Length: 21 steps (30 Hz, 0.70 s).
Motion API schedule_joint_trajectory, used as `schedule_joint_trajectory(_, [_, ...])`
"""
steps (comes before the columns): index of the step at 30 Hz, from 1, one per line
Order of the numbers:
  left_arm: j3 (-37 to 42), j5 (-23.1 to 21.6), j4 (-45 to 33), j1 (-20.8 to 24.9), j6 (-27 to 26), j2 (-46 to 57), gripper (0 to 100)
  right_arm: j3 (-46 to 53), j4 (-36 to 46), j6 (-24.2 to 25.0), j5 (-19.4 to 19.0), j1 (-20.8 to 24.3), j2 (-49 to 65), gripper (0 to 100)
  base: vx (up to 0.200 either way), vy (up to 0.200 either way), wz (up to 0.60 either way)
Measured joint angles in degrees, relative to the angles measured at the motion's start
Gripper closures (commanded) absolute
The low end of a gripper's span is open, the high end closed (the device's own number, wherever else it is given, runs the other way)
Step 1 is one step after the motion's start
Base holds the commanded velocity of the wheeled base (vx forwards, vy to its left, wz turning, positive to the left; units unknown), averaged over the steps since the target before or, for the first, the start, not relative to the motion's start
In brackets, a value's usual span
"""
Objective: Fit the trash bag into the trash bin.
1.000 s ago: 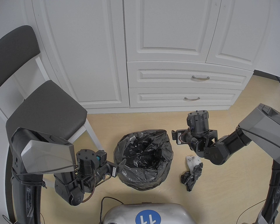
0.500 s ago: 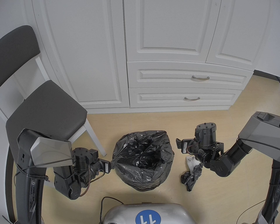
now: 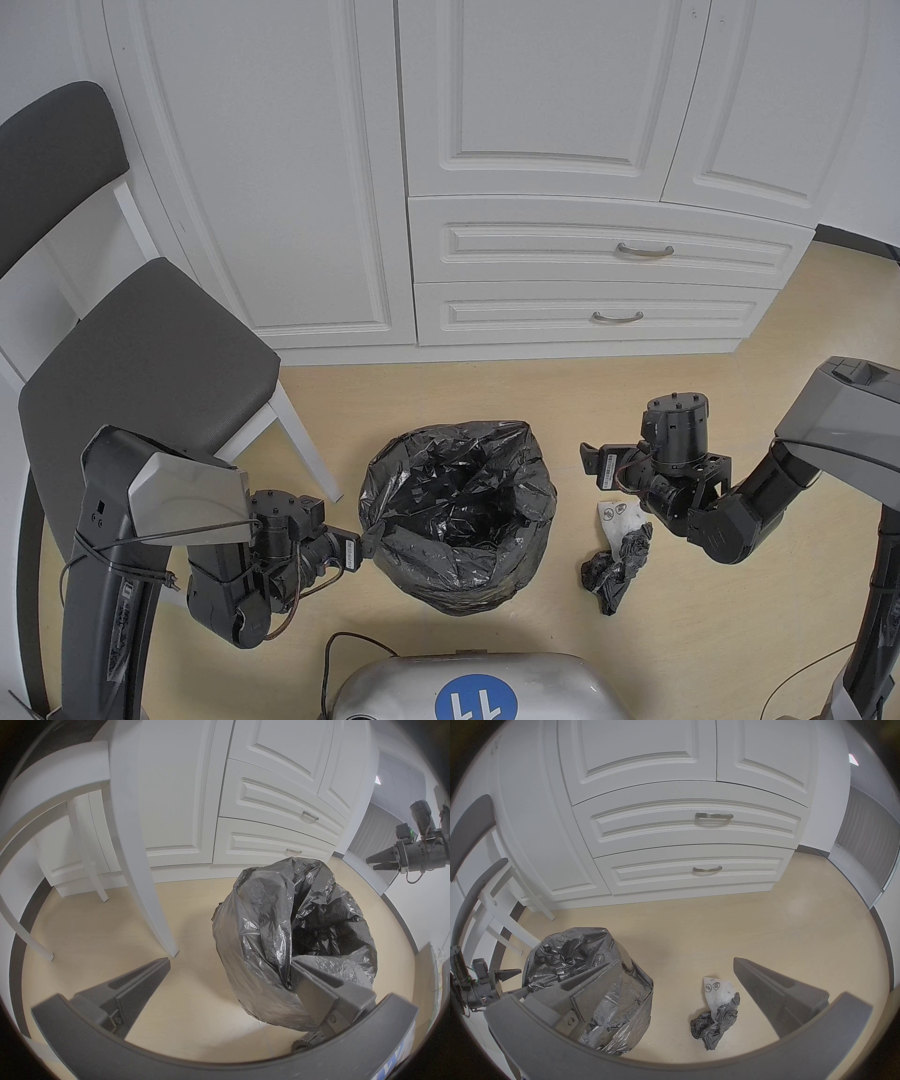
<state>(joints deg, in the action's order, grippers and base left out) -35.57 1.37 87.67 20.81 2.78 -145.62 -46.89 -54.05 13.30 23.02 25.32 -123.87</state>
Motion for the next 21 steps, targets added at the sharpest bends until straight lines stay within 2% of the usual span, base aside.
schedule_joint_trajectory(4, [0.4, 0.0, 0.0, 0.7, 0.6, 1.4, 0, 0.0, 0.0, -0.2, 0.0, 0.0, 0.5, 0, 0.000, 0.000, 0.00])
schedule_joint_trajectory(8, [1.5, 0.1, 0.0, 3.4, 1.9, 3.9, 0, 0.0, 0.3, -0.6, -0.5, 0.0, 0.9, 0, 0.000, 0.000, 0.00])
schedule_joint_trajectory(11, [2.6, 0.4, 0.0, 5.7, 2.0, 6.0, 0, 0.2, 0.7, -0.8, -3.1, -0.1, 0.5, 0, 0.000, 0.000, 0.00])
schedule_joint_trajectory(16, [4.3, 0.7, 0.0, 6.9, 1.9, 9.3, 0, 0.0, 0.8, -0.9, -7.4, 0.1, -1.6, 0, 0.000, 0.000, 0.00])
schedule_joint_trajectory(21, [5.1, 1.8, 0.0, 6.3, 1.9, 11.7, 0, -1.8, 1.1, -1.6, -8.1, 2.1, -4.2, 0, 0.000, 0.000, 0.00])
